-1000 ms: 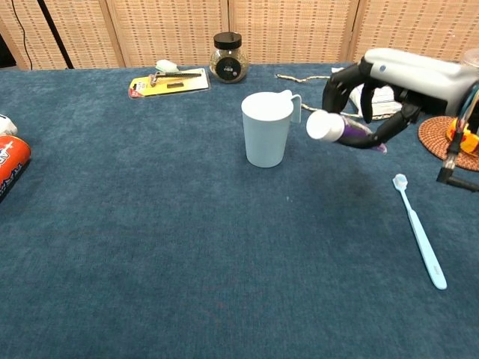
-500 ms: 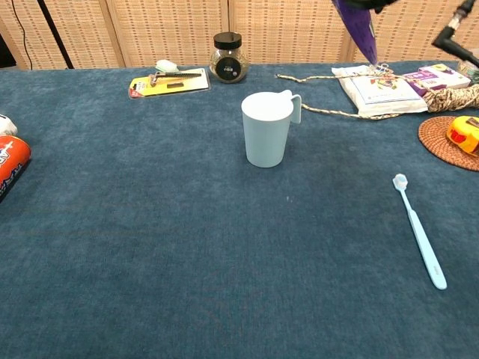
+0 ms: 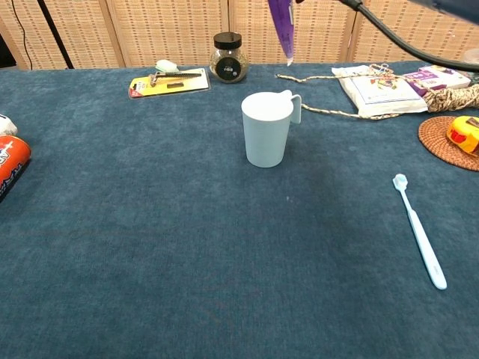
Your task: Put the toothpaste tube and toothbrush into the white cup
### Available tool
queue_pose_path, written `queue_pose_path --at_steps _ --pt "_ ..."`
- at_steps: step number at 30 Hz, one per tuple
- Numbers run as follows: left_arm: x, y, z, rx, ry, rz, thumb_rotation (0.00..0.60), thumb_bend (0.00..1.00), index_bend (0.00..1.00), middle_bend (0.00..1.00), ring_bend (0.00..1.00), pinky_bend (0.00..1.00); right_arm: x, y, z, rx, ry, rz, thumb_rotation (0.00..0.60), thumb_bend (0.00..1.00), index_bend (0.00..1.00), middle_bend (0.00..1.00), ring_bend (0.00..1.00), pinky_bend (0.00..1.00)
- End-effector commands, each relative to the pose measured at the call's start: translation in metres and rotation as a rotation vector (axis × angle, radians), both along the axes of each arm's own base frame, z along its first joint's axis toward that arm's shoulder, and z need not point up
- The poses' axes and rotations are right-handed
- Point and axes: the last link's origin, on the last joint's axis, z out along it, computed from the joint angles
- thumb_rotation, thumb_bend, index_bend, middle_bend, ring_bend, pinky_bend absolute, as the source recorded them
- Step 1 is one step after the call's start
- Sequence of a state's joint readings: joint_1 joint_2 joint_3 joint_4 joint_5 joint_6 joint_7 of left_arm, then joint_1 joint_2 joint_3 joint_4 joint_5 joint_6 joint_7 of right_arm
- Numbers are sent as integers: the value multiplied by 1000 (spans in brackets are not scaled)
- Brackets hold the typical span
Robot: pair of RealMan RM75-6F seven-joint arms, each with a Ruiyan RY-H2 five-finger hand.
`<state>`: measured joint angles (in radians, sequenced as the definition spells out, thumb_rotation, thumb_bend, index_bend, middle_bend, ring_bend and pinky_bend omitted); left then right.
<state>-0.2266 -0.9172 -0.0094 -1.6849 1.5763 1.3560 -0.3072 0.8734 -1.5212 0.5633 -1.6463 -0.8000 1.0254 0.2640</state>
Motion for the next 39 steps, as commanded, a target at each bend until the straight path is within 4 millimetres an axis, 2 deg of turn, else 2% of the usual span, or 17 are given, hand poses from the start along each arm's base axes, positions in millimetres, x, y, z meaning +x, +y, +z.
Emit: queue_pose_path --at_steps 1,8,15,17,21,26,39 --pt "0 0 -1 -7 2 -5 600 88 0 0 0 0 21 2 -13 34 -91 -40 600 472 633 544 376 488" --pt "0 -1 0 -13 -3 -8 600 88 0 0 0 0 25 11 -25 77 -151 -73 600 473 634 545 372 462" --pt "1 -3 -2 -21 2 -15 600 88 0 0 0 0 20 21 -36 91 -162 -73 600 476 635 546 367 455" --pt "1 -3 -3 -26 5 -20 600 88 0 0 0 0 17 22 -40 99 -164 -77 600 476 635 546 365 448" --pt "1 -3 -4 -36 7 -18 600 88 0 0 0 0 3 21 -49 97 -150 -104 600 476 635 546 362 366" --pt "1 -3 -4 -46 7 -19 600 88 0 0 0 0 -3 20 -56 98 -153 -112 600 476 635 546 357 316" --pt "2 -2 -6 -55 13 -20 600 88 0 0 0 0 -10 17 -70 71 -118 -95 600 477 635 546 343 310"
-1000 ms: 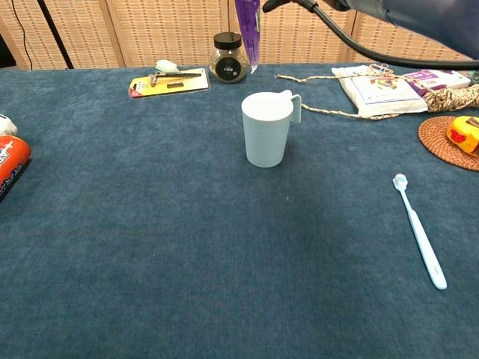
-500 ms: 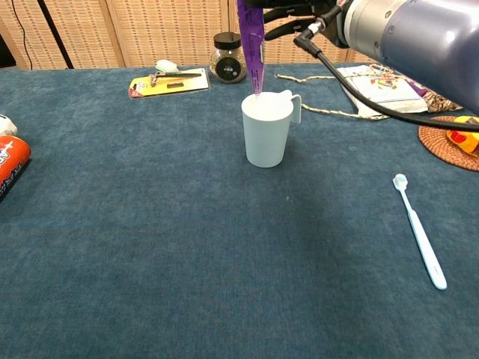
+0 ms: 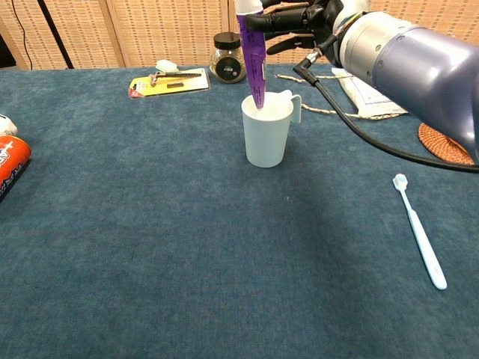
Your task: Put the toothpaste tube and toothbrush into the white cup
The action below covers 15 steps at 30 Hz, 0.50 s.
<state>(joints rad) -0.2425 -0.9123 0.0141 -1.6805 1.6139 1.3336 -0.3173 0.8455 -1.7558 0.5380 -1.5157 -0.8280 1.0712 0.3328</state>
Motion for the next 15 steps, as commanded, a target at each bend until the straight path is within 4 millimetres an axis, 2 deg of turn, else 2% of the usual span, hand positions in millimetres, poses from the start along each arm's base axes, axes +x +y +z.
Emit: queue_pose_path --at_steps 1,10,15 --pt "0 0 0 0 0 0 600 88 0 0 0 0 -1 -1 -4 -6 9 6 600 477 635 546 342 309" --pt "0 0 -1 -4 3 2 600 87 0 0 0 0 -8 1 -15 -13 55 30 600 476 635 546 327 292" --pt "0 0 0 -3 2 2 600 87 0 0 0 0 -15 4 -22 -16 80 49 600 477 634 546 282 235"
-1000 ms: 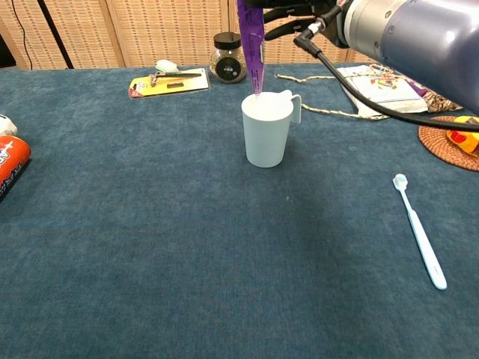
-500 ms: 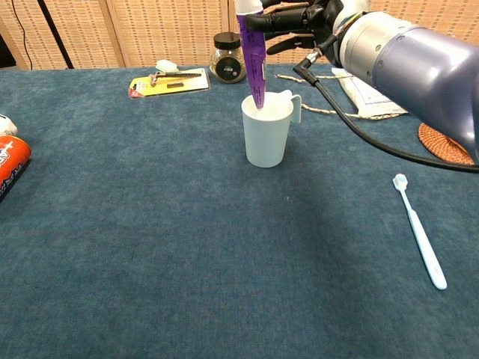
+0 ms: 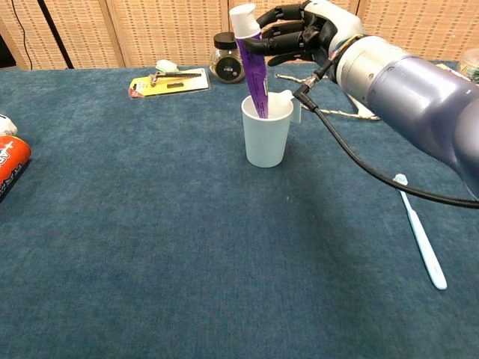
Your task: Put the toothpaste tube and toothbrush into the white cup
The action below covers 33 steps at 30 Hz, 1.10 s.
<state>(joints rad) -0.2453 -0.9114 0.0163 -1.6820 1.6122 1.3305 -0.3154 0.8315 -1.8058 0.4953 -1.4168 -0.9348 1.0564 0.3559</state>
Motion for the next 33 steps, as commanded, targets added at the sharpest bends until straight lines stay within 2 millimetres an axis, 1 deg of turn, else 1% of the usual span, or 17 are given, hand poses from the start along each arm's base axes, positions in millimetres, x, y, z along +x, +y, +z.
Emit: queue_pose_path --at_steps 1,4,8,19,22,25,30,33 --pt "0 0 0 0 0 1 600 87 0 0 0 0 -6 2 -6 2 16 14 600 477 634 546 274 225" --pt "0 0 -1 -2 2 1 600 87 0 0 0 0 -12 5 -13 0 49 34 600 477 634 546 217 167" --pt "0 0 -2 -4 6 3 600 88 0 0 0 0 -18 5 -20 -3 63 49 600 479 634 545 175 118" --pt "2 1 -5 -12 12 11 600 88 0 0 0 0 -29 2 -33 17 91 50 600 479 624 522 147 107" --pt "2 1 -5 -9 9 11 600 88 0 0 0 0 -30 2 -34 14 108 63 600 478 595 484 130 102" --pt "1 1 -4 -11 8 13 600 88 0 0 0 0 -31 2 -35 15 115 76 600 479 546 427 106 90" --pt "1 1 -5 -15 7 12 600 88 0 0 0 0 -33 4 -36 17 115 99 600 480 426 305 44 55" --pt "1 1 -4 -16 5 12 600 88 0 0 0 0 -35 4 -37 21 111 102 600 480 394 281 32 50"
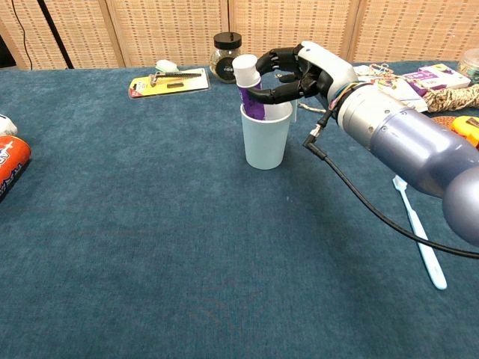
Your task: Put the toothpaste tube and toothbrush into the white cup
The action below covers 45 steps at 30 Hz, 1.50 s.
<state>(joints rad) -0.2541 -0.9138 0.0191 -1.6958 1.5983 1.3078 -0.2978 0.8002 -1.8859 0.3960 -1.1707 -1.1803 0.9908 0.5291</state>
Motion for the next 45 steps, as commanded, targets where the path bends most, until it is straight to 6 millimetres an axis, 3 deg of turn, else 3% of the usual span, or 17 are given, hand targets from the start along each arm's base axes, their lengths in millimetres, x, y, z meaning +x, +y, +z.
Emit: queue_pose_path --at_steps 1,6,14,20,25,31,34,42,45 --pt "0 0 0 -1 -2 0 600 88 0 0 0 0 -2 0 0 4 -6 0 600 480 382 274 30 49" --pt "0 -1 0 -1 -3 -2 600 87 0 0 0 0 -6 2 2 7 -13 12 600 480 292 220 1 33" --pt "1 -1 -1 -8 3 -7 600 87 0 0 0 0 -10 5 4 -4 -11 23 600 480 270 185 0 25" --pt "0 0 -1 -8 -2 -5 600 88 0 0 0 0 -18 10 27 -65 -5 50 600 480 215 130 0 14" --pt "0 0 0 -13 -6 -7 600 87 0 0 0 0 -39 15 64 -133 47 65 600 480 177 117 0 4" --pt "1 -2 0 -17 -9 -16 600 88 0 0 0 0 -82 36 101 -137 208 62 600 480 138 73 0 0" --pt "1 -2 -1 -18 -8 -16 600 87 0 0 0 0 -104 52 110 -109 280 71 600 474 134 66 0 0" --pt "2 -1 -3 -21 1 -15 600 87 0 0 0 0 -147 87 117 -15 499 145 600 260 173 46 0 0" --pt "3 -1 -4 -23 6 -14 600 88 0 0 0 0 -155 95 117 7 563 179 600 236 155 22 0 0"
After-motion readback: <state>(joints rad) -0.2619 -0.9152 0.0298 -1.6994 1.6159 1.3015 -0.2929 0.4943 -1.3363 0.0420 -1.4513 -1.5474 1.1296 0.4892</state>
